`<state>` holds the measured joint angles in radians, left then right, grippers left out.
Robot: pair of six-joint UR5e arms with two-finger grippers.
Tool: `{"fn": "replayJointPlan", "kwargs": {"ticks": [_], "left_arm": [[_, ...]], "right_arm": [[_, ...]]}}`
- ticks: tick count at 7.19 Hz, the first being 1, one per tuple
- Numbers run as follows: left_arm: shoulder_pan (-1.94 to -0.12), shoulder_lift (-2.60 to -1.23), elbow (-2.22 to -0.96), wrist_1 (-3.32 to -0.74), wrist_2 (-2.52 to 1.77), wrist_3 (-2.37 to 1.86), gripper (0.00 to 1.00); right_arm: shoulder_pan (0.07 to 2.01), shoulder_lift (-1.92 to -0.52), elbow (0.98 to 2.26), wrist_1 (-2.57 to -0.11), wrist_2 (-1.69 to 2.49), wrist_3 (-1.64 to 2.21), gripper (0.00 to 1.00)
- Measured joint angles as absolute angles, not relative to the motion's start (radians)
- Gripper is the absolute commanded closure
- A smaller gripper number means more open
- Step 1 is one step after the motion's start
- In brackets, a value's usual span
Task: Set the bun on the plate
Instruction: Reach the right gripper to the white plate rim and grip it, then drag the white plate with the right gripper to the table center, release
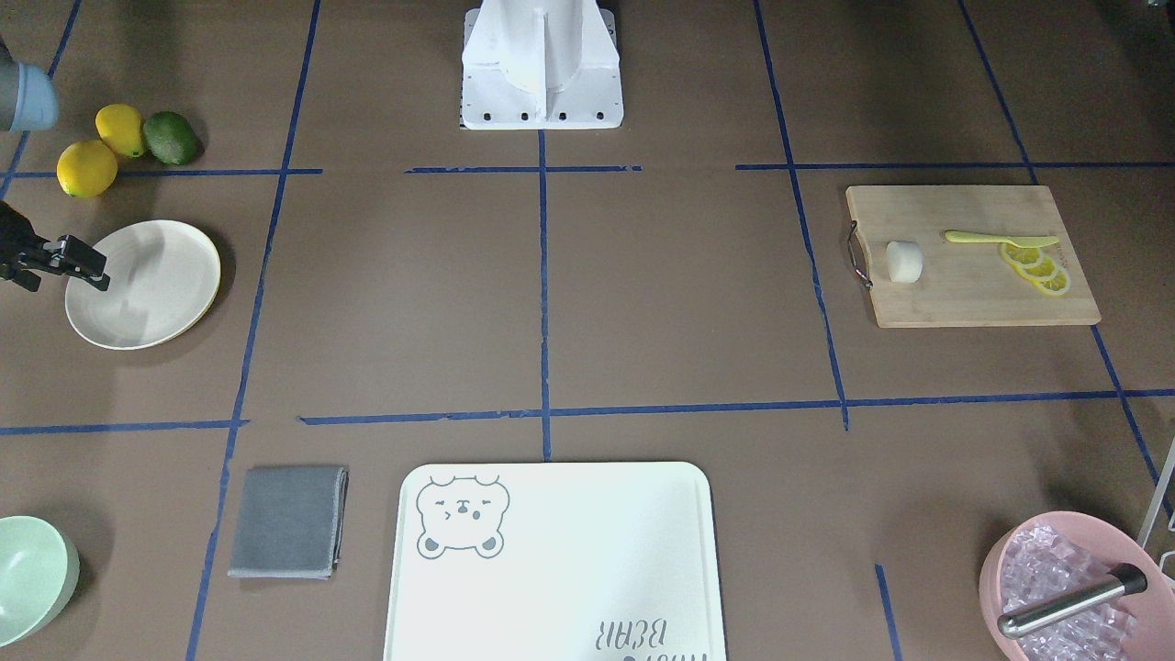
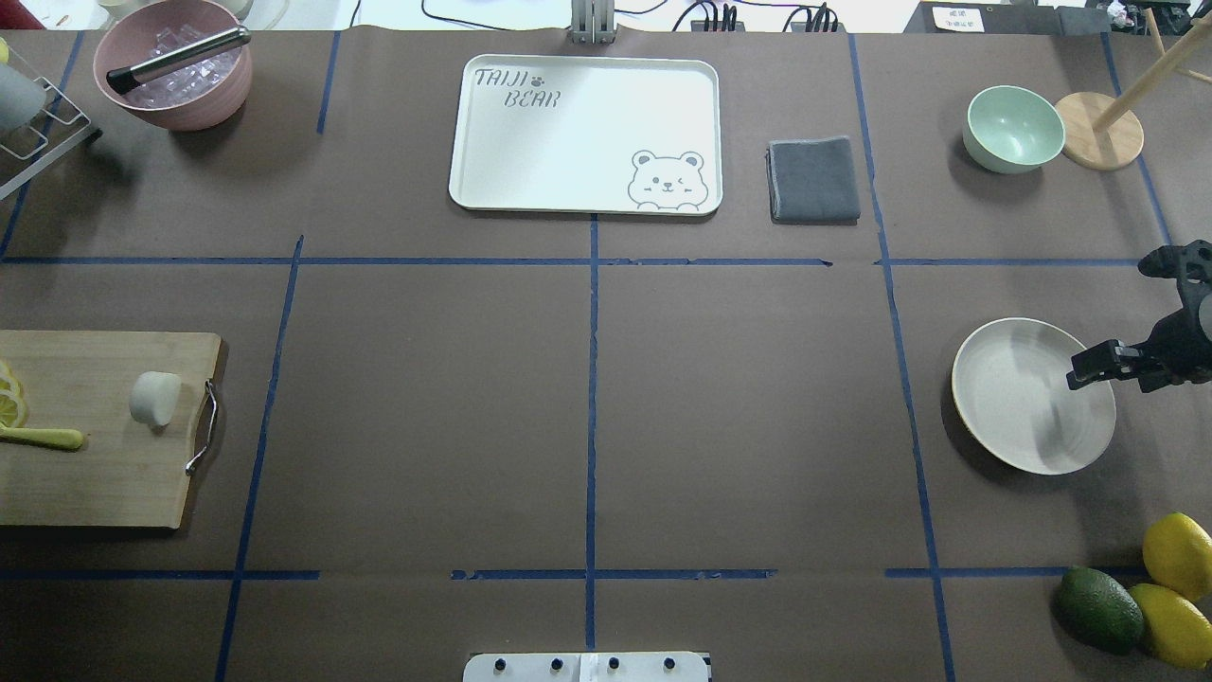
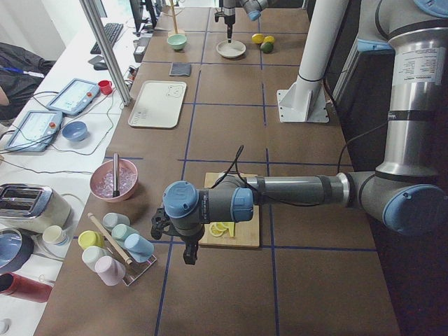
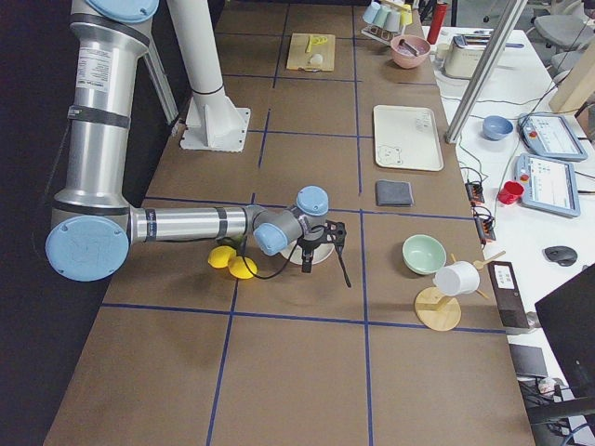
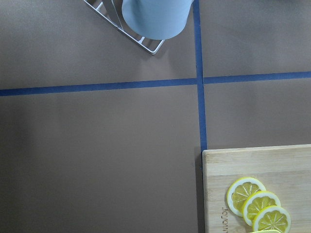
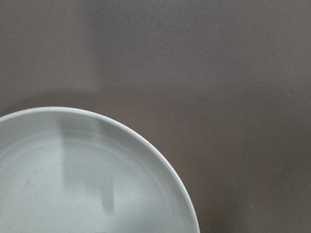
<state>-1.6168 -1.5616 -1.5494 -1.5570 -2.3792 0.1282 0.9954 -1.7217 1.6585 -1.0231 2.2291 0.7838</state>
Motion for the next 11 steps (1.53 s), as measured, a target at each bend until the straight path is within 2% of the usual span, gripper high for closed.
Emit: {"fn": "replayJointPlan", "kwargs": {"ticks": [1,3,6,7,9,11], "left_arm": [[-1.617,-1.562,-1.549,-1.557,-2.379,0.129,0.0],[-1.617,-1.562,-1.549,-1.558,-2.379,0.13,0.0],[-1.617,-1.563,-1.549,-1.559,-2.379,0.13,0.0],[-1.617,-1.563,-1.55,-1.559,-2.379,0.13,0.0],[-1.617,-1.563,-1.55,-1.56,-2.379,0.13,0.0],[-1.617,-1.563,-1.551,-1.56,-2.379,0.129,0.0]], "right_arm": [[0.99,-1.721,1.65,-1.023,2.23,0.784,0.15],[0.98,-1.72,1.644,-1.023,2.232,0.785,0.4],[0.983,-1.727,1.644,-1.023,2.238,0.78,0.96],[0.984,-1.73,1.647,-1.022,2.242,0.775,1.0],[0.987,-1.74,1.67,-1.022,2.245,0.782,1.0],[1.035,-1.77,1.776,-1.023,2.288,0.797,1.0]]}}
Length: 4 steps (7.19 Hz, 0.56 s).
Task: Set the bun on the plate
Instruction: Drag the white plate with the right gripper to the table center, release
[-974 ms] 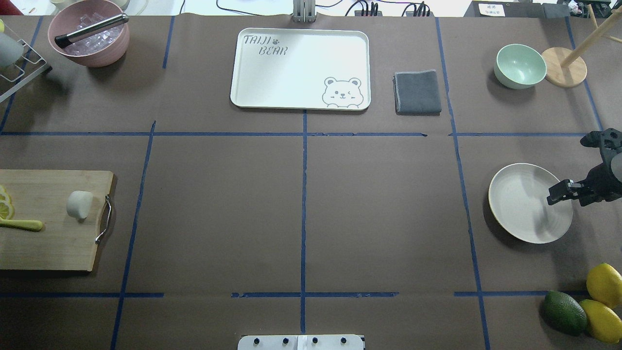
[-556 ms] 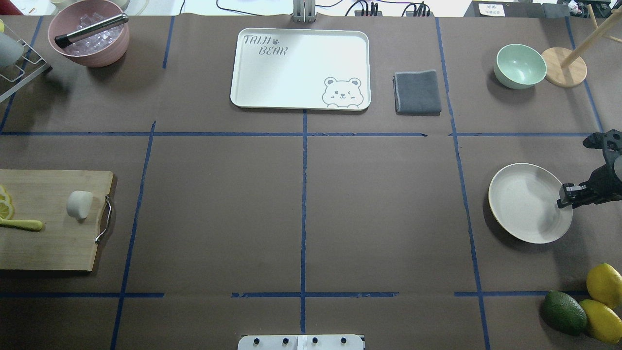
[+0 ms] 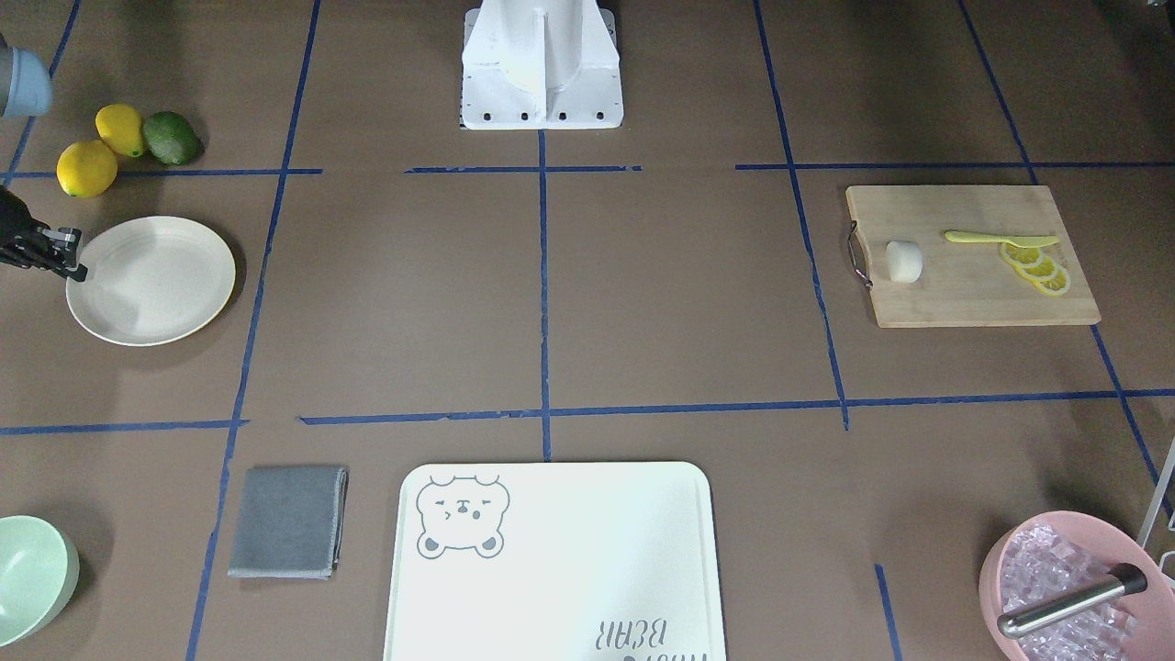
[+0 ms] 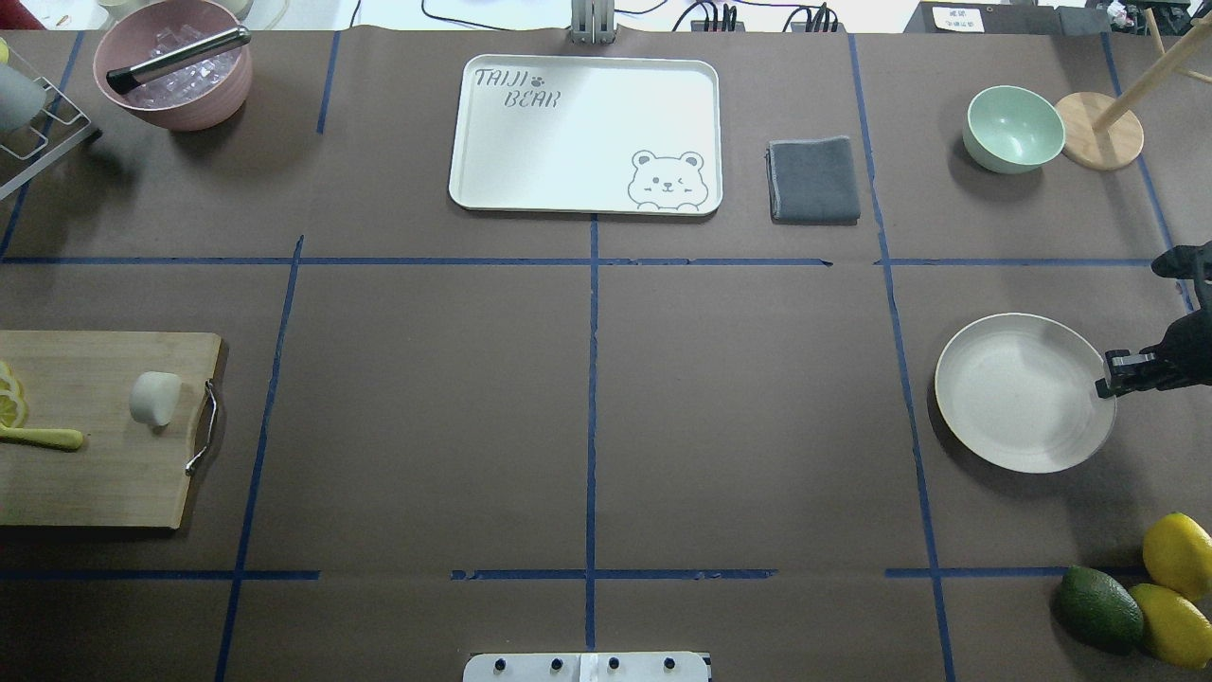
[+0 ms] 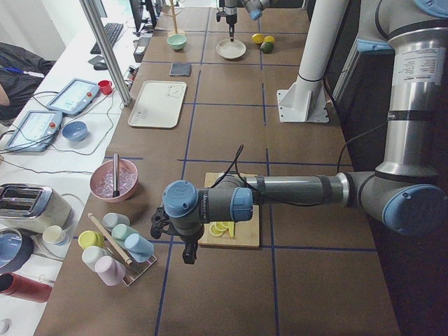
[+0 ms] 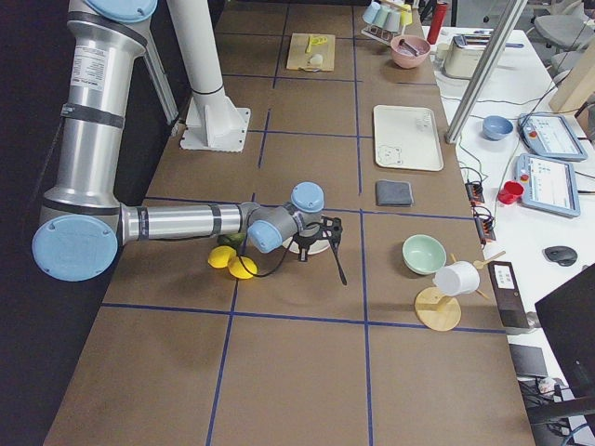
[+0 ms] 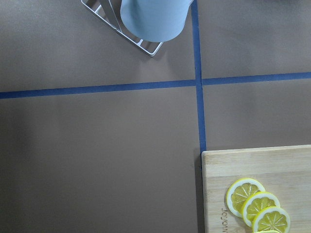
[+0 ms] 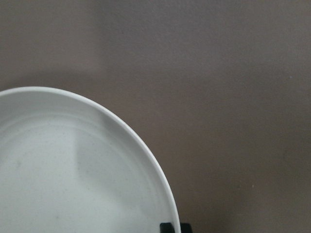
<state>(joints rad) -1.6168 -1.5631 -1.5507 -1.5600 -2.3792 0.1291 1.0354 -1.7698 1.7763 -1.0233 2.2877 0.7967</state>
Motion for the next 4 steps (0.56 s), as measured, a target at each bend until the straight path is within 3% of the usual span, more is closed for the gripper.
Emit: {"fn": "replayJointPlan", "kwargs": {"ticks": [2,4], "left_arm": [[-1.617,-1.563,-1.549,-1.56,-2.379,0.129,0.0],[-1.617,-1.562,-1.544,-1.56,-2.379,0.129,0.0]], "right_arm": [[1.098,-1.744,1.878,-1.024,2.397,0.873,1.0],[1.047,-1.566,1.899,-1.029,2.415,1.087,1.0]]}}
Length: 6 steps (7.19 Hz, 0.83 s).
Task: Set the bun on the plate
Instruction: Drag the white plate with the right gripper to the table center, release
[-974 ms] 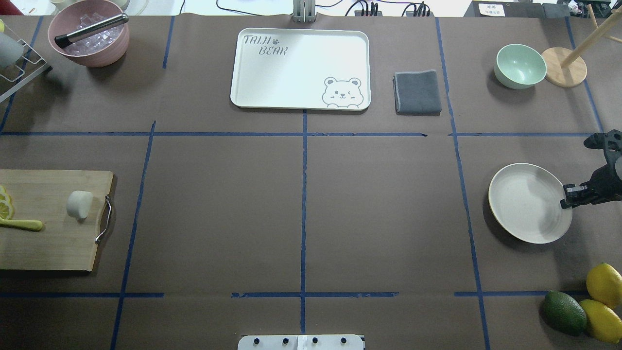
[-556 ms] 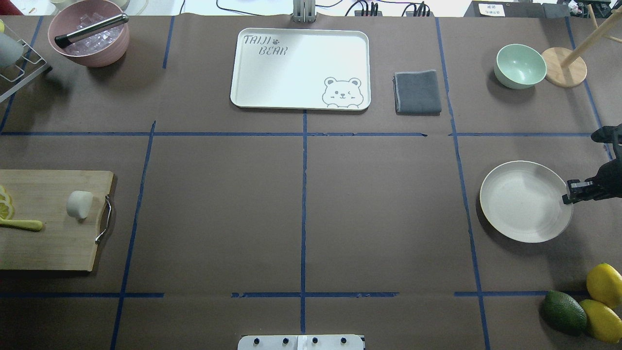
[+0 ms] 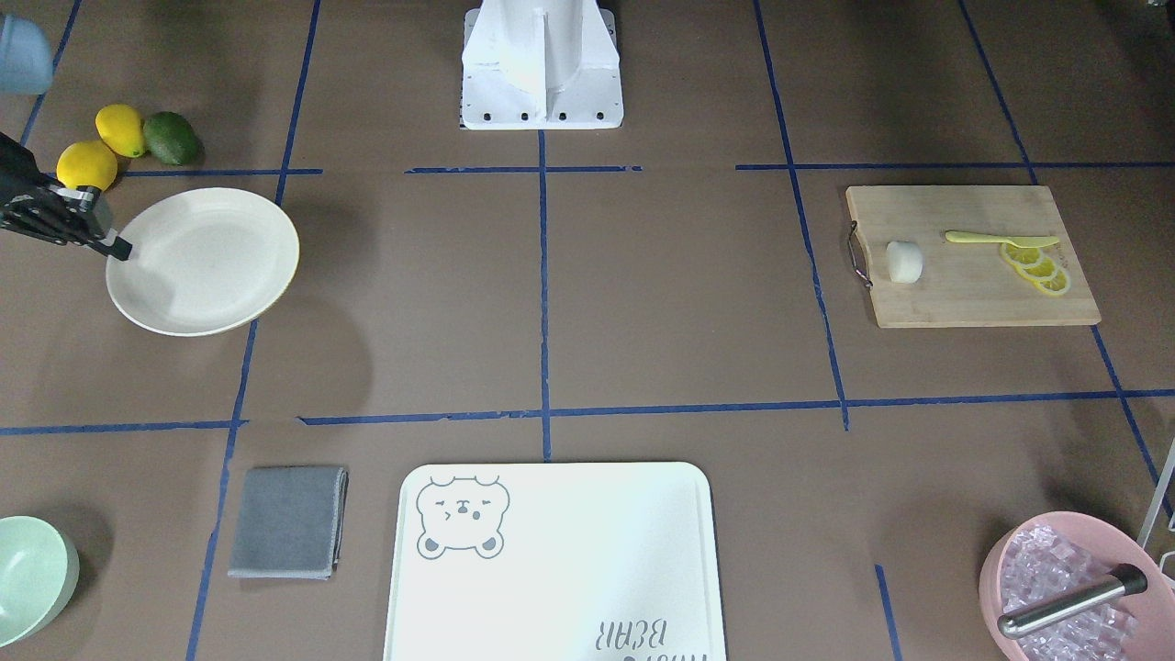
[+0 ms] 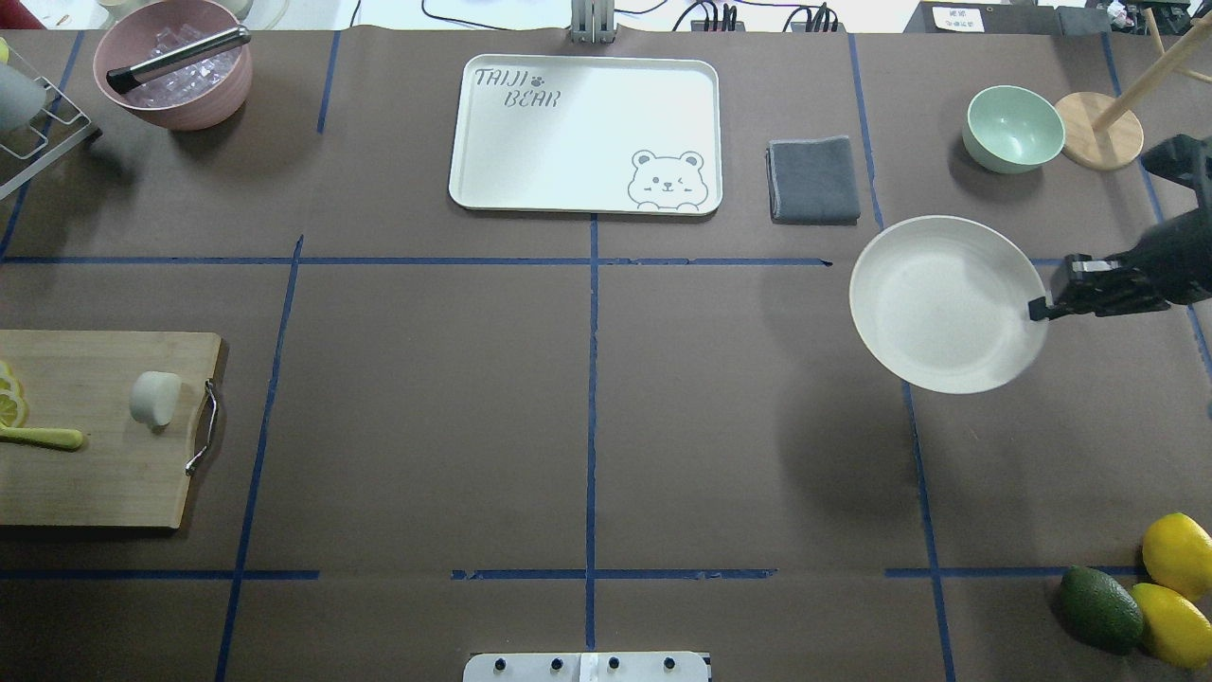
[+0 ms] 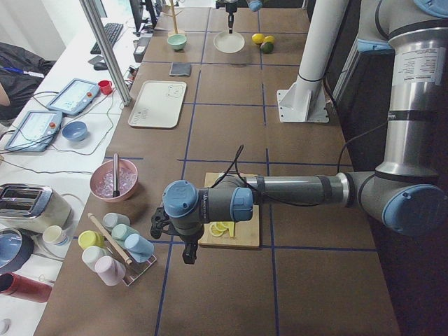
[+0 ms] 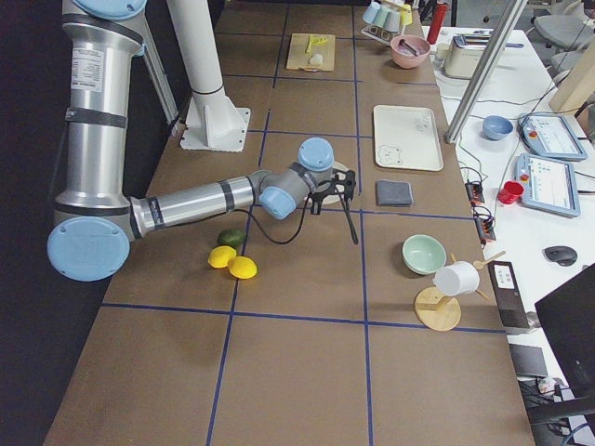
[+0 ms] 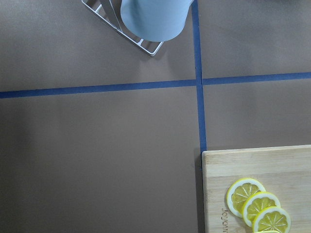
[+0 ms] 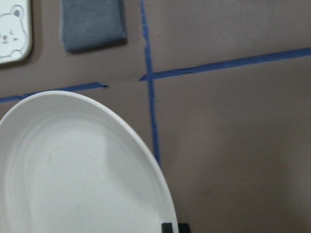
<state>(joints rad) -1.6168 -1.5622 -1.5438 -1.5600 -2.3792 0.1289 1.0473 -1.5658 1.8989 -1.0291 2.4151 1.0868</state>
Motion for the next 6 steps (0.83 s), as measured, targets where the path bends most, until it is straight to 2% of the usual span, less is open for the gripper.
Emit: {"fn": "replayJointPlan", "kwargs": {"ticks": [3,6], "left_arm": [[-1.617,-1.559,-1.539,-1.56,-2.379,0.129,0.0],[-1.616,-1.556,-1.532,-1.561,-2.379,0.13,0.0]], "right_arm": [[0.769,-1.325,1.874,-1.054,2.183,1.401,1.0],[0.551,-1.119,1.78,-1.199,1.943,1.513,1.0]]}}
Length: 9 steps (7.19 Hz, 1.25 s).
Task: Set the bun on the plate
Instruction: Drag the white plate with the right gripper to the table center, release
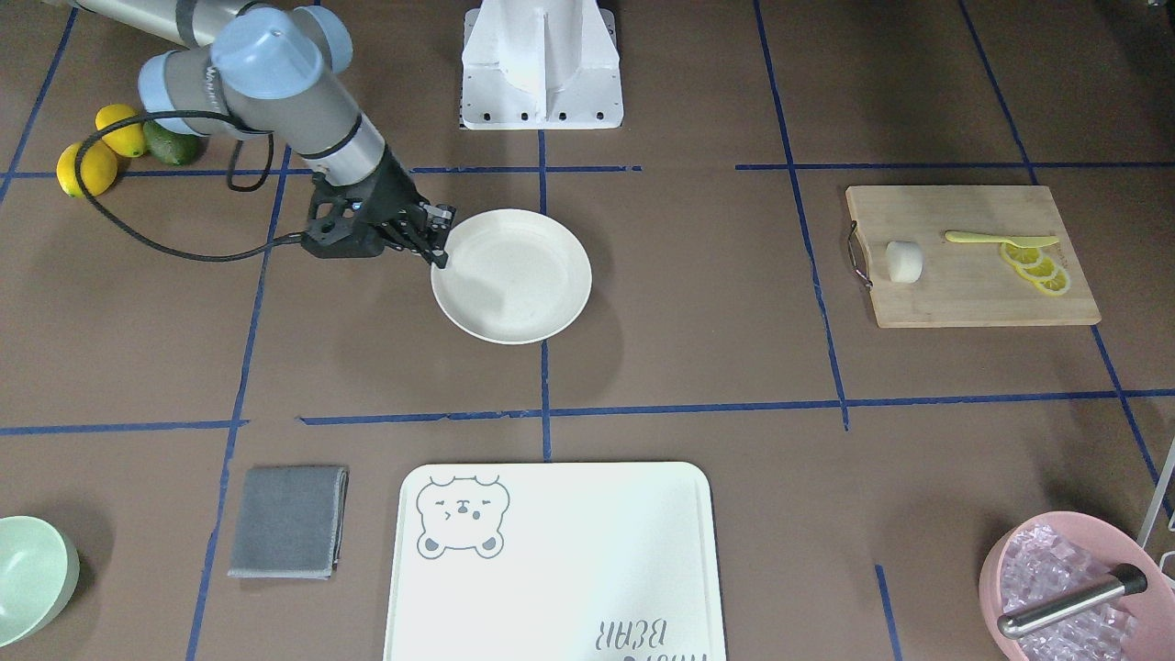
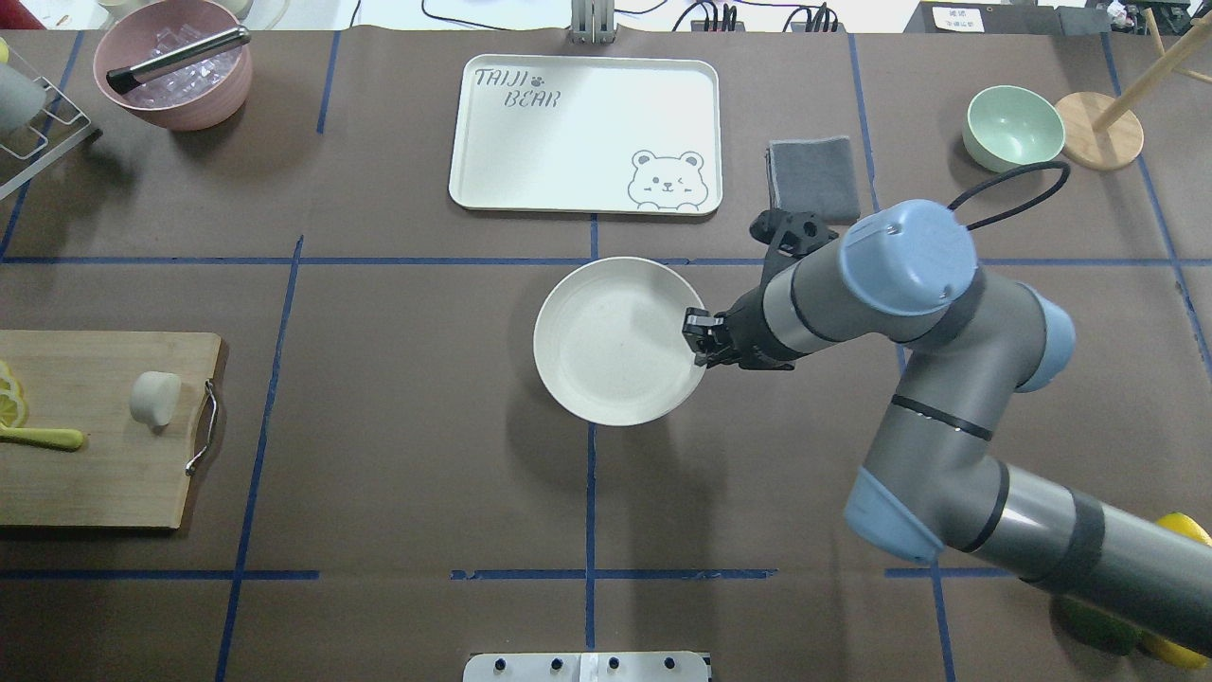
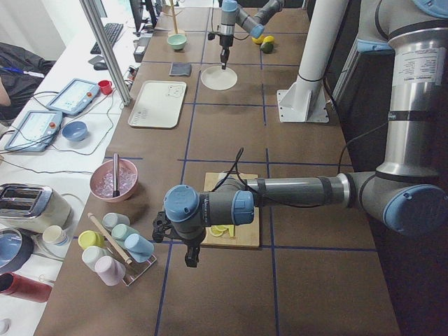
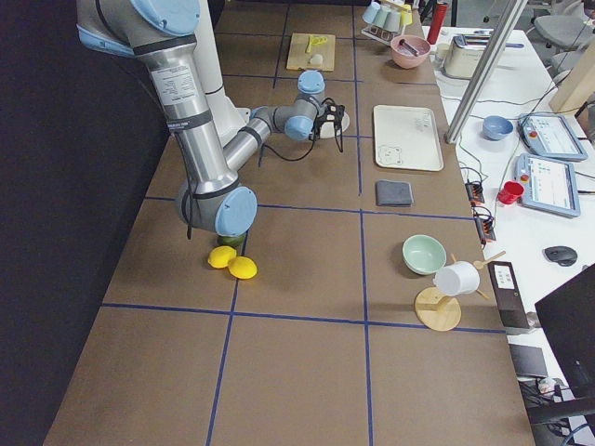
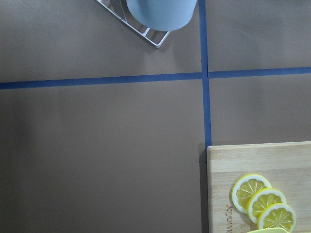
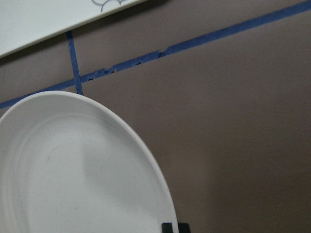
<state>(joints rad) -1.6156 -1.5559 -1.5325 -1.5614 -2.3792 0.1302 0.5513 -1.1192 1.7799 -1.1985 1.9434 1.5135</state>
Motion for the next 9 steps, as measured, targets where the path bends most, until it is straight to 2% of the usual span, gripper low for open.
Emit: {"fn": "replayJointPlan", "kwargs": {"ticks": [2,3,4,5,9], "left_arm": [[-1.617,-1.556,-1.531,-1.562,-2.379,0.13,0.0],[-1.617,-1.555,-1.531,-1.562,-2.379,0.129,0.0],[-1.617,-1.556,-1.531,-1.562,-2.38,0.129,0.0],[-1.616,-1.556,-1.531,-1.562,-2.38,0.129,0.0],[-1.616,-1.557,-1.538,-1.594,-2.38,0.127,0.0]], "right_arm": [[0.499,-1.067,1.71,-1.217,1.888,1.526,0.99],[0.49,-1.06,1.695,-1.219,1.879,1.527,0.91],[0.487,-1.06,1.689,-1.219,1.877,1.527,0.38],[0.487,-1.061,1.687,-1.219,1.876,1.526,0.01],[0.499,-1.063,1.715,-1.234,1.878,1.525,0.01]]}}
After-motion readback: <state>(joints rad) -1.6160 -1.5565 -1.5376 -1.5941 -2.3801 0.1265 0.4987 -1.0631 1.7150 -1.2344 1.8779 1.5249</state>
